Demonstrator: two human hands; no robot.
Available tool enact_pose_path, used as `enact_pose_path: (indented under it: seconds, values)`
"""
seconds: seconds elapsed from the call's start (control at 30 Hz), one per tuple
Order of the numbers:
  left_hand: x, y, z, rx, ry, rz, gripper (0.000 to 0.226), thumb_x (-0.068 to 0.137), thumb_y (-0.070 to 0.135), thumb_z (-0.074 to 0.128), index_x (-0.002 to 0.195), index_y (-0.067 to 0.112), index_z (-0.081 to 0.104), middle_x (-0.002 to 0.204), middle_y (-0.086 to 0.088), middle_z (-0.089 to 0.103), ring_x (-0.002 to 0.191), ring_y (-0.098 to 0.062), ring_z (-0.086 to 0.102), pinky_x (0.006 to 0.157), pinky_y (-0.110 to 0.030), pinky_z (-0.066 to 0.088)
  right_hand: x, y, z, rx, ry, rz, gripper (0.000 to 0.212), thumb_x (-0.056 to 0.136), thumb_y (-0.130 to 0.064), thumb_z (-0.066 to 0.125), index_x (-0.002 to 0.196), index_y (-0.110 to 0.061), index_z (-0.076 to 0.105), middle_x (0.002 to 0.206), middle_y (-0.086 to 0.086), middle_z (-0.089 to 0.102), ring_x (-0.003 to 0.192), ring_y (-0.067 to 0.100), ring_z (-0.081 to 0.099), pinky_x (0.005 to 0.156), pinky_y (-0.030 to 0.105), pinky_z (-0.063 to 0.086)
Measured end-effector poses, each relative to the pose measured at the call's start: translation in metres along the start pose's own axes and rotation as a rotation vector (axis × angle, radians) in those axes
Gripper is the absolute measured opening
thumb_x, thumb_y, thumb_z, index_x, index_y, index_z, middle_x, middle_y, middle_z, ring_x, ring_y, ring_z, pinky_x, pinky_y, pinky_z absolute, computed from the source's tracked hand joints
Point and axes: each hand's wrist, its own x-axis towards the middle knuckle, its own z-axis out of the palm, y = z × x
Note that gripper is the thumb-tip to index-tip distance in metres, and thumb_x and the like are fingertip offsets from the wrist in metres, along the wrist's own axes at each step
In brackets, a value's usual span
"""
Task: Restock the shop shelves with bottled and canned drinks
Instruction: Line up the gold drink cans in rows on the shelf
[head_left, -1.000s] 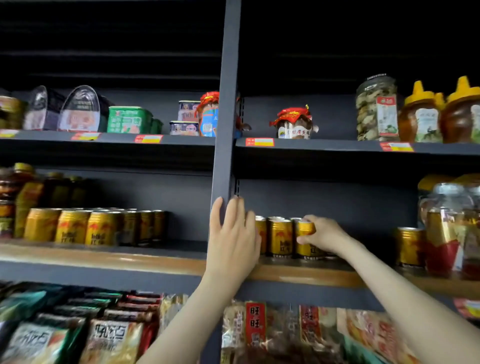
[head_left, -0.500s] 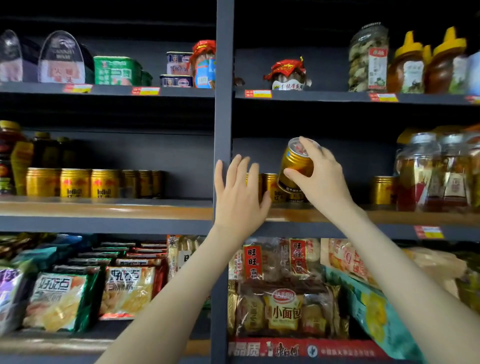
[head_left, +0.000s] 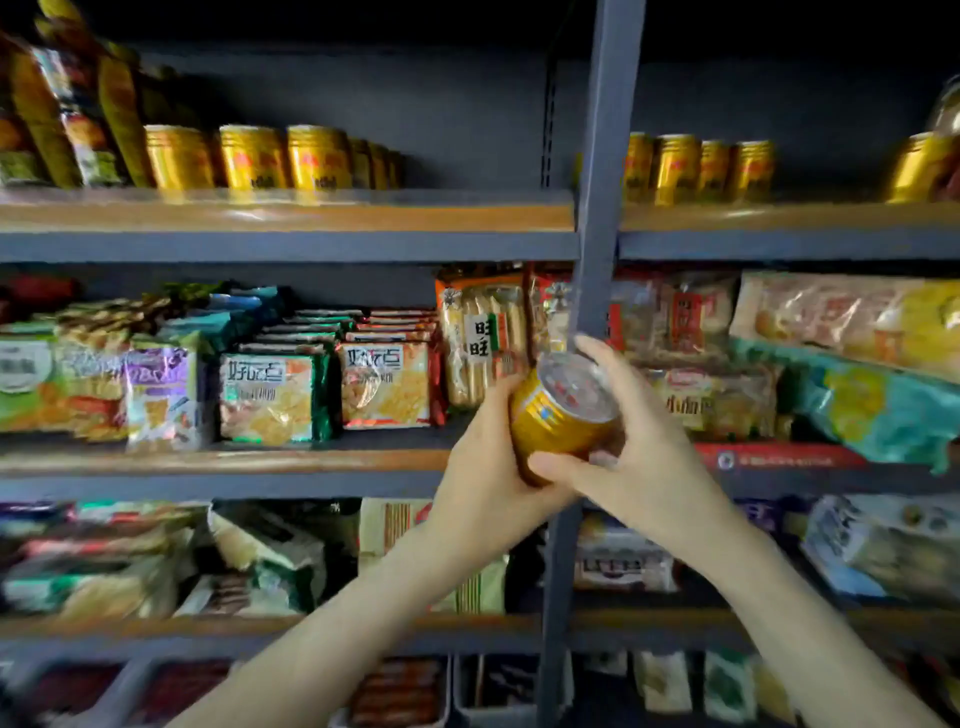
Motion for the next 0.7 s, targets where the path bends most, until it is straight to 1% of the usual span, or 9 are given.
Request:
enact_pose_path:
  seconds: [0.07, 0.13, 0.2, 0.3, 0.37, 0.4, 0.47, 0.57, 0.7]
  values:
    - [-0.040, -0.033, -0.004, -0.002, -0.070, -0.099, 0.074, 0.060, 0.052, 0.076, 0.119, 0.045, 0.031, 0.117, 0.014, 0.057, 0.107, -0.004, 0.059, 0.084, -0.011, 0.046, -0.017, 0.019, 0.039, -0.041, -0.090, 0.079, 0.083, 0.071, -0.033, 0.083, 0.136, -0.038, 0.031, 0.121, -0.024, 0.033, 0.114, -0.007, 0.037, 0.089, 0.001, 0.034]
    - [-0.074, -0.064, -0.008, -0.021, -0.145, -0.179, 0.074, 0.058, 0.051, 0.075, 0.118, 0.047, 0.032, 0.117, 0.012, 0.058, 0.110, -0.008, 0.060, 0.089, -0.026, 0.051, -0.036, 0.032, 0.075, -0.070, -0.197, 0.147, 0.086, 0.073, -0.036, 0.082, 0.139, -0.033, 0.026, 0.124, -0.021, 0.030, 0.115, -0.007, 0.036, 0.083, -0.006, 0.030]
    - [-0.102, -0.088, -0.014, -0.038, -0.201, -0.238, 0.079, 0.062, 0.041, 0.080, 0.120, 0.055, 0.029, 0.119, 0.010, 0.059, 0.112, -0.010, 0.061, 0.091, -0.039, 0.052, -0.054, 0.040, 0.105, -0.095, -0.264, 0.187, 0.090, 0.074, -0.036, 0.081, 0.143, -0.026, 0.025, 0.128, -0.019, 0.032, 0.119, -0.005, 0.036, 0.085, -0.006, 0.029]
    - [-0.135, -0.105, -0.023, -0.077, -0.195, -0.307, 0.075, 0.069, 0.030, 0.081, 0.121, 0.050, 0.031, 0.121, 0.009, 0.058, 0.113, -0.013, 0.060, 0.091, -0.041, 0.052, -0.072, 0.047, 0.138, -0.102, -0.288, 0.140, 0.087, 0.072, -0.031, 0.084, 0.141, -0.023, 0.031, 0.132, -0.014, 0.038, 0.123, -0.001, 0.038, 0.103, 0.013, 0.036]
    - [-0.147, -0.105, -0.029, -0.085, -0.187, -0.330, 0.076, 0.072, 0.020, 0.081, 0.122, 0.046, 0.030, 0.121, 0.015, 0.055, 0.112, 0.000, 0.058, 0.089, -0.024, 0.050, -0.078, 0.051, 0.149, -0.060, -0.338, 0.088, 0.086, 0.074, -0.033, 0.083, 0.141, -0.036, 0.028, 0.137, -0.018, 0.034, 0.128, -0.004, 0.034, 0.109, 0.025, 0.036]
    - [-0.151, -0.104, -0.033, -0.087, -0.191, -0.346, 0.077, 0.073, 0.014, 0.081, 0.122, 0.042, 0.029, 0.120, 0.016, 0.054, 0.111, 0.004, 0.057, 0.087, -0.017, 0.048, -0.080, 0.052, 0.152, -0.044, -0.376, 0.024, 0.084, 0.077, -0.036, 0.079, 0.139, -0.049, 0.024, 0.142, -0.022, 0.028, 0.133, -0.005, 0.029, 0.112, 0.025, 0.035]
    - [-0.158, -0.103, -0.038, -0.116, -0.203, -0.374, 0.077, 0.074, 0.008, 0.079, 0.126, 0.035, 0.028, 0.119, 0.012, 0.057, 0.109, 0.002, 0.060, 0.085, -0.017, 0.050, -0.081, 0.052, 0.155, -0.073, -0.433, -0.140, 0.070, 0.087, -0.044, 0.066, 0.136, -0.064, 0.020, 0.149, -0.031, 0.011, 0.142, -0.006, 0.012, 0.112, 0.020, 0.026]
    - [-0.165, -0.096, -0.046, -0.137, -0.188, -0.474, 0.079, 0.071, 0.020, 0.081, 0.133, 0.025, 0.033, 0.115, 0.006, 0.063, 0.103, -0.005, 0.064, 0.084, -0.026, 0.055, -0.080, 0.059, 0.158, -0.134, -0.376, -0.320, 0.043, 0.094, -0.056, 0.044, 0.135, -0.048, 0.035, 0.151, -0.023, 0.016, 0.143, -0.003, 0.007, 0.111, 0.028, 0.020]
    - [-0.166, -0.093, -0.053, -0.311, -0.180, -0.775, 0.075, 0.061, 0.047, 0.079, 0.126, 0.026, 0.049, 0.111, 0.002, 0.067, 0.099, -0.011, 0.066, 0.088, -0.037, 0.056, -0.074, 0.069, 0.162, 0.033, -0.426, -0.168, 0.052, 0.093, -0.061, 0.044, 0.142, -0.051, 0.029, 0.149, -0.029, 0.026, 0.142, 0.000, 0.021, 0.115, 0.039, 0.029]
